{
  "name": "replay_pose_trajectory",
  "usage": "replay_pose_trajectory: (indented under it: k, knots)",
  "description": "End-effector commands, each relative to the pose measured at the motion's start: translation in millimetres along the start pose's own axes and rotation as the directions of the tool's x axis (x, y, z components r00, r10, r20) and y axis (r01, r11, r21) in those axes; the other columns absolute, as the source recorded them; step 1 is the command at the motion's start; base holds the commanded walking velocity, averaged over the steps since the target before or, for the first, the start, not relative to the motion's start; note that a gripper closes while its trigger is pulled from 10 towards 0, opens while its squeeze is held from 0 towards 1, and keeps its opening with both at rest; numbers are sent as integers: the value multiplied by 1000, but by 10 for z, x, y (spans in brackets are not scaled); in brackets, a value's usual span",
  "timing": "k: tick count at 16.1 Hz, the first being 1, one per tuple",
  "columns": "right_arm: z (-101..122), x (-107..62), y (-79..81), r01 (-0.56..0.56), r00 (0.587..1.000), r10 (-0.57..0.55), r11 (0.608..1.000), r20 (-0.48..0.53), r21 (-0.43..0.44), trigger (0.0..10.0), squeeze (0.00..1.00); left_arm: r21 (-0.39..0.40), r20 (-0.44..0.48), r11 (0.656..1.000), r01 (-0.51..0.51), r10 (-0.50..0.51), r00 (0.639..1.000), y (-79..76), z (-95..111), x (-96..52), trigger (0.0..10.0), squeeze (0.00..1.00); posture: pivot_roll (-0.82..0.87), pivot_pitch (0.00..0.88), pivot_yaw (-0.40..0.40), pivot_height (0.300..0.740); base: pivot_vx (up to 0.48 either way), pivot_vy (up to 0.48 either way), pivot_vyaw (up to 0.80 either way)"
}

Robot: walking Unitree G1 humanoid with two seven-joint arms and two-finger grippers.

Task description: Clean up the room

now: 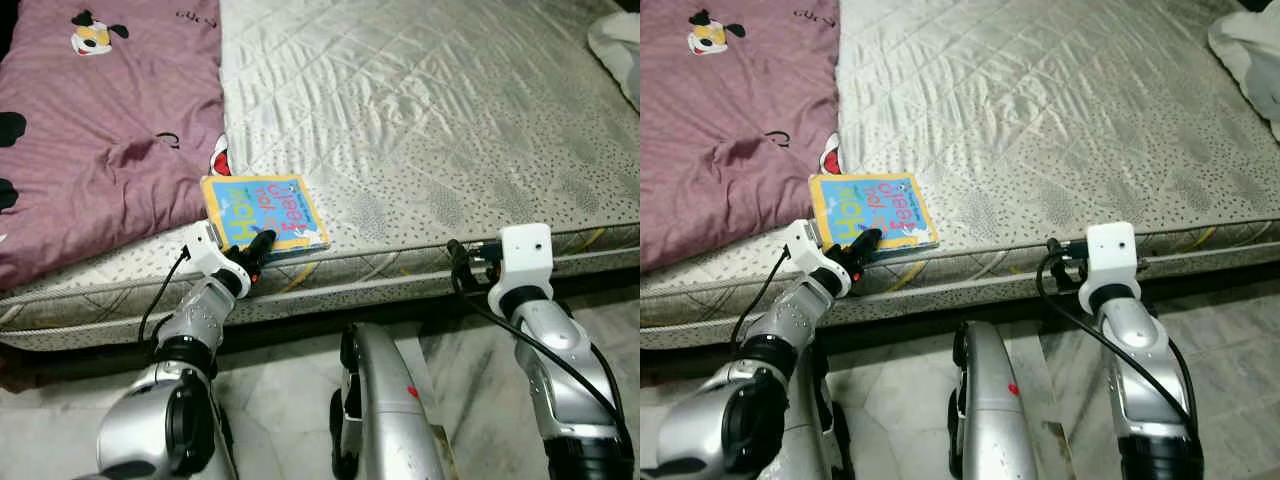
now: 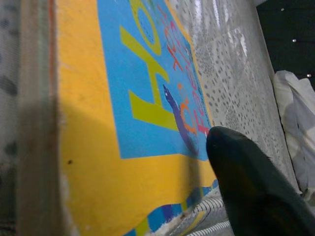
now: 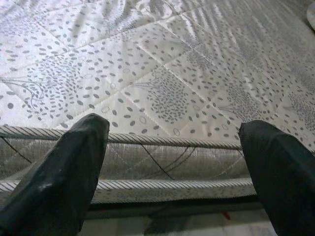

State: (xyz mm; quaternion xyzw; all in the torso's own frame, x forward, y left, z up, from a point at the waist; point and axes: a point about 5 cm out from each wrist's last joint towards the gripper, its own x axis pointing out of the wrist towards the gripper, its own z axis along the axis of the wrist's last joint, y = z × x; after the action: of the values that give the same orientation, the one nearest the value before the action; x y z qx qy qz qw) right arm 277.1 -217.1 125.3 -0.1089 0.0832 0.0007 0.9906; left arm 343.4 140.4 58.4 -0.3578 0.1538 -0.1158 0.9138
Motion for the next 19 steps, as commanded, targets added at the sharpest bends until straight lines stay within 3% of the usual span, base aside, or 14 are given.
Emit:
replay_pose_trajectory:
  k: [1, 10, 15, 19]
  knots:
    - [-33, 8, -2, 5, 1000, -5, 1000, -6, -7, 10000, 0, 7, 12, 1000, 9, -10, 1000, -15, 25, 14, 0, 0, -165, 98, -117, 546, 0, 0, 0]
    - [50, 236, 96, -27, 999, 28, 1000, 42, -7, 10000, 0, 22, 119, 999, 37, -39, 992, -88, 206, 50, 0, 0, -121, 63, -129, 546, 0, 0, 0]
    - [126, 330, 231, -33, 996, 29, 998, 87, 46, 10000, 0, 252, 222, 968, 20, -78, 972, -253, 460, 58, 0, 0, -94, 25, -89, 546, 0, 0, 0]
    - [173, 393, 428, -65, 990, 48, 990, 134, 128, 10000, 0, 378, 290, 925, -23, -94, 952, -274, 533, -142, 0, 0, -54, 0, -55, 546, 0, 0, 0]
